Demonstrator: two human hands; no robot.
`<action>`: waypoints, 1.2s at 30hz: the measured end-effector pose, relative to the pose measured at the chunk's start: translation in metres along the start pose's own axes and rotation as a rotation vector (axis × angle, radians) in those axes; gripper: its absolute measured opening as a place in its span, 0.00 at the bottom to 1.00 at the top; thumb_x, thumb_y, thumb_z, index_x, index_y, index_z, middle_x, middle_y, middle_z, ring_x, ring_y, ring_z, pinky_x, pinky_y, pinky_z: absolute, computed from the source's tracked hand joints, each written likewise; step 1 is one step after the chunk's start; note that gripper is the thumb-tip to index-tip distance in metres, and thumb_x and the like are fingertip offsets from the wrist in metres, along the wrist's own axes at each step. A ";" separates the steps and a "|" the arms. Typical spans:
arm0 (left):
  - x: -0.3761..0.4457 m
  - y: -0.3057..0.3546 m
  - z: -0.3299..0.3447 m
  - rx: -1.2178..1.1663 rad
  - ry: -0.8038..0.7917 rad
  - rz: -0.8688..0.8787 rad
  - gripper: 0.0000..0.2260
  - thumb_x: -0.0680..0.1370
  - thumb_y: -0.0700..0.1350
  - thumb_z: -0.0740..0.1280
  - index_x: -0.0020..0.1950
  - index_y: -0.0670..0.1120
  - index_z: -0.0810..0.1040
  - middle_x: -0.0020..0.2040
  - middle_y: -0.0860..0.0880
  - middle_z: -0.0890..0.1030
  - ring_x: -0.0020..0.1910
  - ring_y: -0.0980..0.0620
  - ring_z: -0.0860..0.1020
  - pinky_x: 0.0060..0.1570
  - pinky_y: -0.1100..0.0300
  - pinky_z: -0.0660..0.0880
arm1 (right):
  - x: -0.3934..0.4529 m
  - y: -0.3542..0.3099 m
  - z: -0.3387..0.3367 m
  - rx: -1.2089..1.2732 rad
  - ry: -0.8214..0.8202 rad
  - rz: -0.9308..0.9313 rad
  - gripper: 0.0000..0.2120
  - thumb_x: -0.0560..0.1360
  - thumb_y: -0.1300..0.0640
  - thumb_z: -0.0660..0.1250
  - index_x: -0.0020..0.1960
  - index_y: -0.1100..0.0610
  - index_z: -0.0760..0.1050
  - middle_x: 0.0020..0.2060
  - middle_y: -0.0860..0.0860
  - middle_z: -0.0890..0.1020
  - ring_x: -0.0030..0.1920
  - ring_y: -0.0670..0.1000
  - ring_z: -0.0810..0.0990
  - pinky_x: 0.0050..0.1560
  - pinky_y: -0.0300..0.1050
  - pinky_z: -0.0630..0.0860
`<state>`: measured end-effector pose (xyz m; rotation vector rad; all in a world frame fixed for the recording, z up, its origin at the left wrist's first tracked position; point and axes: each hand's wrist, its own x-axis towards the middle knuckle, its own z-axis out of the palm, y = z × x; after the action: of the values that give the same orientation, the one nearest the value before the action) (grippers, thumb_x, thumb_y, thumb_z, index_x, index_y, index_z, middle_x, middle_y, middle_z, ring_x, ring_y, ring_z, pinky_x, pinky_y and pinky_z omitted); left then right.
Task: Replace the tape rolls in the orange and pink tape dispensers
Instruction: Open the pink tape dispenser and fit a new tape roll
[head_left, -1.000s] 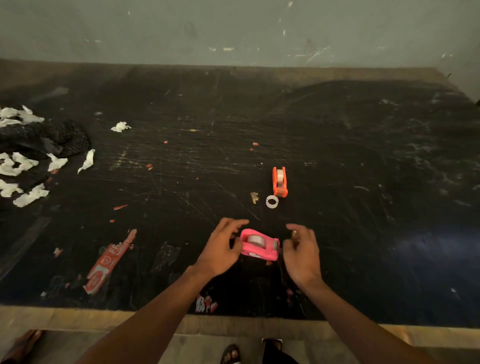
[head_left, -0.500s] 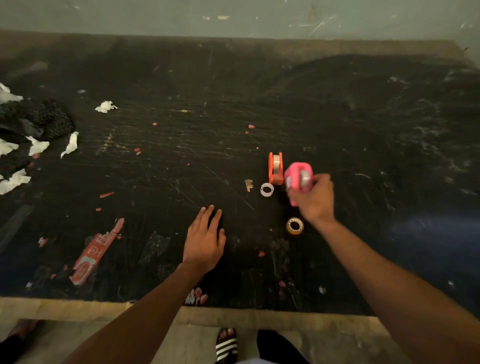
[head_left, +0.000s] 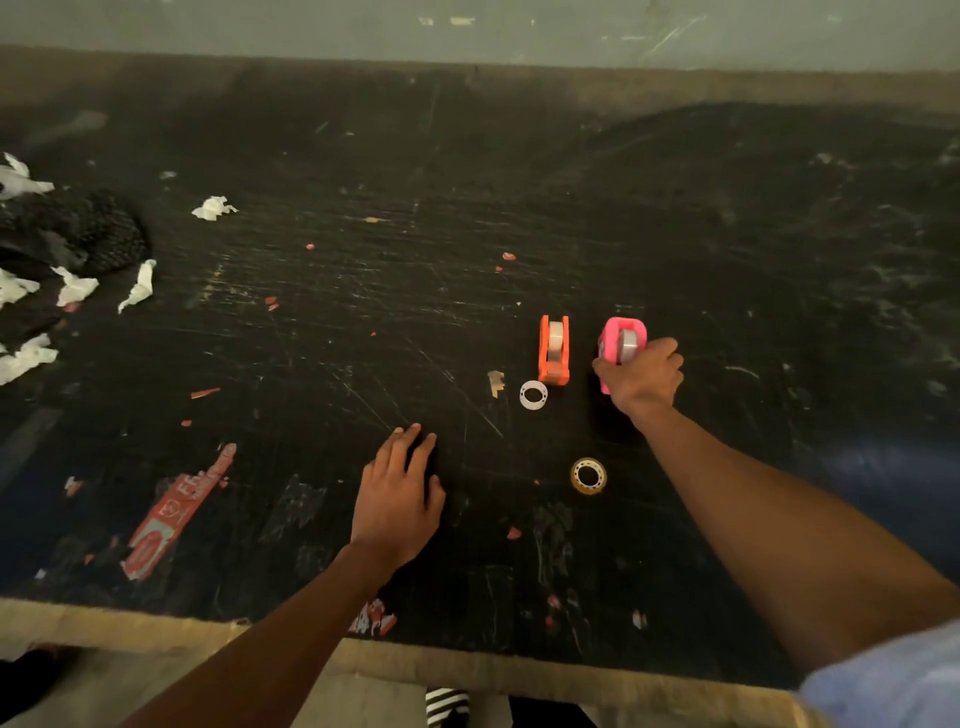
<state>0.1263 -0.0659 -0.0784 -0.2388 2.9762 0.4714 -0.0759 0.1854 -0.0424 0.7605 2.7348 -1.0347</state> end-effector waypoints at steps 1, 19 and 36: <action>0.003 0.002 -0.003 0.016 0.002 -0.004 0.25 0.80 0.52 0.60 0.76 0.49 0.63 0.78 0.46 0.62 0.77 0.45 0.60 0.73 0.47 0.64 | -0.004 0.001 -0.002 -0.022 0.004 -0.009 0.42 0.68 0.44 0.77 0.72 0.60 0.62 0.69 0.61 0.69 0.69 0.63 0.70 0.66 0.59 0.73; 0.121 0.101 -0.017 -0.177 -0.110 0.059 0.21 0.77 0.52 0.70 0.69 0.52 0.72 0.66 0.46 0.72 0.66 0.46 0.71 0.64 0.50 0.74 | -0.111 0.041 -0.021 -0.465 -0.487 -0.531 0.25 0.77 0.52 0.68 0.73 0.50 0.68 0.67 0.52 0.68 0.67 0.53 0.69 0.68 0.48 0.72; 0.169 0.003 -0.059 -0.115 -0.008 -0.133 0.22 0.76 0.49 0.71 0.69 0.53 0.73 0.67 0.48 0.76 0.67 0.44 0.71 0.67 0.45 0.70 | -0.055 -0.101 0.081 -0.629 -0.401 -0.746 0.27 0.75 0.61 0.70 0.72 0.57 0.68 0.69 0.61 0.68 0.68 0.60 0.70 0.65 0.53 0.75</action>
<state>-0.0458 -0.1045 -0.0453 -0.4421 2.9043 0.6253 -0.0834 0.0451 -0.0290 -0.5321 2.7180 -0.2654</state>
